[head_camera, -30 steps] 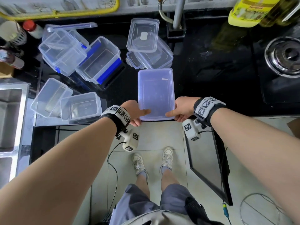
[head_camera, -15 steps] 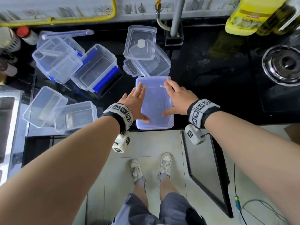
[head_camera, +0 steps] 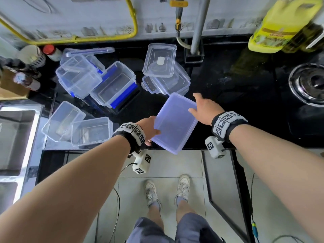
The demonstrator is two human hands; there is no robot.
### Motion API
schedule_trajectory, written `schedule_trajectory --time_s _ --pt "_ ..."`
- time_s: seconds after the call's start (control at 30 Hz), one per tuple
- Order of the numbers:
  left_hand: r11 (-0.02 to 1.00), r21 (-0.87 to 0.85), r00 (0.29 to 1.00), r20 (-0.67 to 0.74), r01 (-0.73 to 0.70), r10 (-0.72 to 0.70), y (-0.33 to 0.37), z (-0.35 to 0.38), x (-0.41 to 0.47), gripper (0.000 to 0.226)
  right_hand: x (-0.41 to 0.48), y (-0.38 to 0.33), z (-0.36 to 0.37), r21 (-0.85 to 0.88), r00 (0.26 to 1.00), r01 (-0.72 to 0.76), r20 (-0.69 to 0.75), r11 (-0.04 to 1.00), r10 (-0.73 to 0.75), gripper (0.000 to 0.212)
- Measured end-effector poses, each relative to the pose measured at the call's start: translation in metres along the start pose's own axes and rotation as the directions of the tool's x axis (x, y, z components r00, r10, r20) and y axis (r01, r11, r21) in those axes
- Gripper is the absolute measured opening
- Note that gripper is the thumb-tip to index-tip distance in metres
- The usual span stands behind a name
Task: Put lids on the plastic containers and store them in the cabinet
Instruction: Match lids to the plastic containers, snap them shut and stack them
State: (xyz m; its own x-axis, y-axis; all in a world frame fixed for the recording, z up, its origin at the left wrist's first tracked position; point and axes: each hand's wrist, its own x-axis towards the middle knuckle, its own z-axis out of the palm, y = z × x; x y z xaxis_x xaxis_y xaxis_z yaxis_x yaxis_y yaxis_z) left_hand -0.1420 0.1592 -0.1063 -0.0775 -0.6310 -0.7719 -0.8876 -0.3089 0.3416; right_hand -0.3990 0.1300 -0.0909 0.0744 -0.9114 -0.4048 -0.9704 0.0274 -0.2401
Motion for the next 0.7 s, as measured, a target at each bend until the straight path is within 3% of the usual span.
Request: schedule_trajectory --time_s 0.07,0.13,0.23,0.3,0.37,0.4,0.43,0.5,0.57,0.63,0.7 --pt "0.996 0.079 0.993 -0.111 -0.036 0.045 0.012 -0.006 0.006 0.063 -0.003 0.016 0.0 -0.031 0.991 -0.086 0.097 0.996 0.088 0.066" --pt "0.999 0.044 0.959 -0.281 -0.029 0.041 0.028 -0.012 0.012 0.068 -0.011 0.038 -0.004 -0.115 0.965 -0.196 0.157 0.974 0.212 0.065" --pt "1.0 -0.026 0.902 -0.433 -0.005 -0.007 0.05 -0.019 0.019 0.076 -0.023 0.059 -0.008 -0.126 0.962 -0.264 0.033 0.956 0.27 0.082" --pt "0.993 0.013 0.917 -0.385 0.12 -0.105 0.057 -0.017 0.019 0.088 -0.019 0.062 -0.008 -0.078 0.98 -0.183 -0.087 0.98 0.177 0.084" --pt "0.967 0.071 0.947 -0.232 0.244 -0.222 0.064 -0.011 0.016 0.096 -0.011 0.059 -0.008 0.022 0.997 -0.071 -0.003 0.997 0.071 0.075" --pt "0.965 0.021 0.956 -0.138 0.263 -0.257 0.067 -0.008 0.015 0.089 -0.008 0.058 -0.006 0.047 0.997 -0.038 0.065 0.998 0.035 0.066" --pt "0.963 -0.088 0.962 -0.072 0.257 -0.263 0.071 -0.006 0.013 0.077 -0.006 0.058 -0.004 0.038 0.993 -0.038 0.113 0.999 0.033 0.058" --pt "0.954 -0.247 0.978 -0.075 0.17 -0.194 0.083 -0.001 0.014 0.065 -0.009 0.065 -0.002 -0.029 0.982 -0.111 0.15 0.993 0.114 0.064" --pt "0.976 -0.212 0.976 -0.195 0.053 -0.095 0.097 0.004 0.018 0.076 -0.017 0.077 -0.002 -0.035 0.963 -0.198 0.181 0.98 0.201 0.076" --pt "0.988 -0.144 0.966 -0.245 0.05 -0.084 0.11 0.013 0.022 0.083 -0.026 0.09 -0.001 0.021 0.955 -0.238 0.185 0.971 0.23 0.074" --pt "0.968 -0.231 0.993 -0.042 0.097 -0.11 0.122 0.029 0.022 0.072 -0.032 0.102 -0.002 0.123 0.956 -0.246 0.192 0.961 0.22 0.053"
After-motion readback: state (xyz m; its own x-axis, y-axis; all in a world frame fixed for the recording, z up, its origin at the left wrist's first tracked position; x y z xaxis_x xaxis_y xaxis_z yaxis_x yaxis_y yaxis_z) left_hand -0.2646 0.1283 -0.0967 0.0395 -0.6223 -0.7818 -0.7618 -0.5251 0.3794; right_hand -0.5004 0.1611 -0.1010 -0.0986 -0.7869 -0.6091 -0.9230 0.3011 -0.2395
